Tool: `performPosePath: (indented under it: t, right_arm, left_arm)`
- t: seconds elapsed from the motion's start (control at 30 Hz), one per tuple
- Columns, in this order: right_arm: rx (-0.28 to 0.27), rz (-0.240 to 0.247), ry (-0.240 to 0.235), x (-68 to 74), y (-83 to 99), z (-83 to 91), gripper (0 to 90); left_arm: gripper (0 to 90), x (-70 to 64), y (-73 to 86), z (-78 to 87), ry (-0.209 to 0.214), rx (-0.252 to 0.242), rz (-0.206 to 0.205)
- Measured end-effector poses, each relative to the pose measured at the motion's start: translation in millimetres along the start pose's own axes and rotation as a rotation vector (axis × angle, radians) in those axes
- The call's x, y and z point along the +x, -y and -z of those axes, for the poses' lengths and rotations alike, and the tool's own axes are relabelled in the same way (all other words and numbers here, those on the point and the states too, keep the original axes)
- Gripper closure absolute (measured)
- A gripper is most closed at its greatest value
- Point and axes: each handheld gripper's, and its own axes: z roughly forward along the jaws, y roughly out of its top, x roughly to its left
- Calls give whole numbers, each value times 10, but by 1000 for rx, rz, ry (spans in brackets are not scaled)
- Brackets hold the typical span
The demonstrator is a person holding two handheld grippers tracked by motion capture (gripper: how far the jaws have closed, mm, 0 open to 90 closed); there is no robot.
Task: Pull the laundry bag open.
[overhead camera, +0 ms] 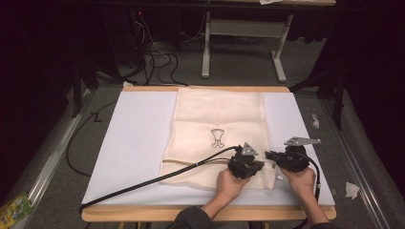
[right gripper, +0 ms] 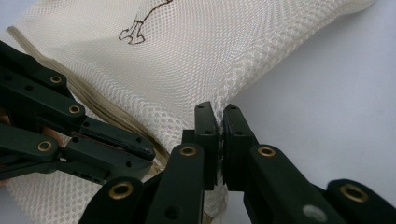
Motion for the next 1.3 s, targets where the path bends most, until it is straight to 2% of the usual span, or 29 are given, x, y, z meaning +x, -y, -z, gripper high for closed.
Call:
performPosePath:
  t: [0.13, 0.2, 0.47, 0.6, 0.63, 1.3]
  right_arm:
    - [-1, -6, -3, 8, -1, -11, 878]
    - [7, 7, 3, 28, -5, -18, 878]
    - [17, 28, -5, 28, 1, -13, 881]
    - [14, 32, -2, 24, 1, -11, 881]
    - [12, 25, -1, 15, 2, -4, 881]
    - [15, 45, 18, 25, 12, -15, 881]
  left_arm:
    - [874, -8, -3, 7, -3, -5, -4]
    - [874, -5, -6, 8, -3, -3, -2]
    - [875, -1, -1, 23, -13, 26, -12]
    - [876, -13, 2, 45, -44, 38, -36]
    - [876, -23, 1, 63, -53, 35, -53]
    - [875, -52, -4, 143, -71, 37, -87]
